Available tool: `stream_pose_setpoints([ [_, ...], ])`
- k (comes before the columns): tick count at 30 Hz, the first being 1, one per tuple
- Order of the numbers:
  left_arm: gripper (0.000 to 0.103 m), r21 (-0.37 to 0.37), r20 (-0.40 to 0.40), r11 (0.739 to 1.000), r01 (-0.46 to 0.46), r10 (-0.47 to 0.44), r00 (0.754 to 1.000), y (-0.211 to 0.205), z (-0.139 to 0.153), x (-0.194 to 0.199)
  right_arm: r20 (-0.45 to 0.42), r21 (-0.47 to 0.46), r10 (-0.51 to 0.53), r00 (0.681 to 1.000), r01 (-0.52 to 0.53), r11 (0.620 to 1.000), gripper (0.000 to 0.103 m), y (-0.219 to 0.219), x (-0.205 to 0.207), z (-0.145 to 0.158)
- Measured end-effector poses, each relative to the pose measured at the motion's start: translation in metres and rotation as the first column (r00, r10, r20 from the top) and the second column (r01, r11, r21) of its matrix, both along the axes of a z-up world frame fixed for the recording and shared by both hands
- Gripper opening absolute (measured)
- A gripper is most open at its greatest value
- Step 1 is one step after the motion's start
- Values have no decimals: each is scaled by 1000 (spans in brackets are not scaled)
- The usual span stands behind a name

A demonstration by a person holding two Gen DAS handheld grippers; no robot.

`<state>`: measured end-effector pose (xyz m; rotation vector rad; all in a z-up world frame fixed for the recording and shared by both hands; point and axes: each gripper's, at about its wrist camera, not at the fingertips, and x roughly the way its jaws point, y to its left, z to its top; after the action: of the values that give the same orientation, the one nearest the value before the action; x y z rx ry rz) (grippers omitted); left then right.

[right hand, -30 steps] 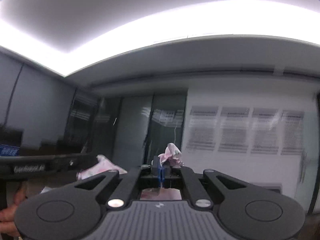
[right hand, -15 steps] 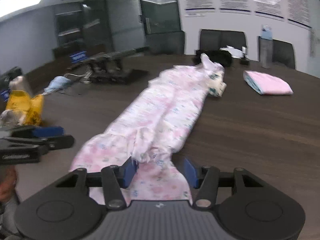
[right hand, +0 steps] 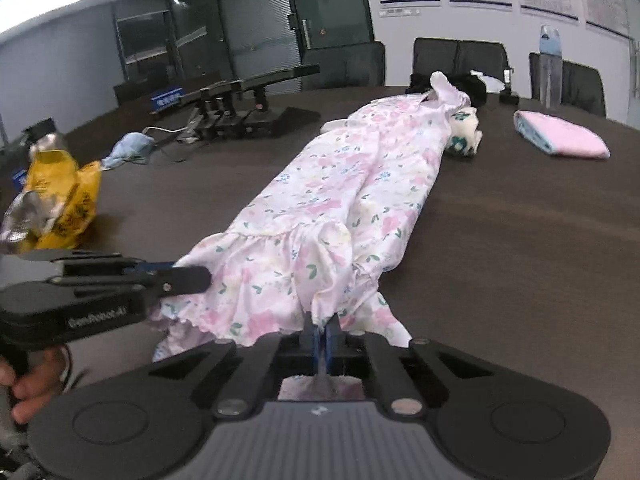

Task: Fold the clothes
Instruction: 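Lower the held dress and spread it flat on the table with both grippers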

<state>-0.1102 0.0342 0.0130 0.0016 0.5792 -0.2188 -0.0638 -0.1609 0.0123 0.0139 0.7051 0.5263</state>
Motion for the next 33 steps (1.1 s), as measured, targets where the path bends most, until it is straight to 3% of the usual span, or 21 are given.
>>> stream_pose_setpoints([
  [3, 7, -13, 44, 997, 82, -81, 996, 2, 8, -38, -14, 31, 67, 998, -66, 997, 2, -6, -35, 5],
  [6, 12, -6, 82, 989, 150, -149, 985, -3, 22, -59, -28, 126, 124, 992, -119, 985, 8, -21, -59, 16],
  [9, 46, 1, 106, 975, 223, -222, 969, -17, 35, -60, 22, 194, 100, 995, -103, 976, 9, -40, -65, 34],
  [12, 50, 55, 115, 969, 241, -246, 962, -41, 44, -51, 77, 176, -17, 997, 3, 984, 17, -54, -52, 45],
  [15, 76, 131, 128, 959, 250, -267, 955, -62, 44, -40, 79, 207, -87, 993, 69, 976, 17, -67, -42, 45],
  [20, 75, 135, 19, 943, 306, -311, 950, -87, 21, -16, 67, 208, -105, 992, 89, 974, 17, -74, -38, 41],
  [24, 76, 187, 60, 955, 230, -244, 968, -86, 17, -15, 56, 227, -108, 993, 92, 969, 18, -78, -37, 33],
  [26, 54, 212, 91, 960, 182, -204, 975, -83, 16, -14, 57, 241, -117, 991, 100, 965, 23, -80, -37, 30],
  [27, 24, 223, 107, 962, 157, -185, 977, -82, 15, -14, 64, 246, -125, 990, 106, 963, 26, -81, -38, 30],
  [28, 9, 235, 123, 963, 133, -165, 979, -81, 14, -14, 78, 253, -134, 988, 111, 961, 33, -82, -40, 31],
  [29, 10, 233, 142, 967, 104, -140, 980, -78, 14, -14, 91, 256, -140, 986, 113, 960, 40, -83, -43, 32],
  [31, 9, 133, 211, 991, -16, -12, 977, -47, 23, -25, 118, 250, -149, 982, 115, 961, 44, -83, -48, 34],
  [33, 9, 58, 261, 985, -163, 142, 955, -15, 28, -41, 146, 192, -141, 979, 112, 975, 45, -75, -51, 36],
])
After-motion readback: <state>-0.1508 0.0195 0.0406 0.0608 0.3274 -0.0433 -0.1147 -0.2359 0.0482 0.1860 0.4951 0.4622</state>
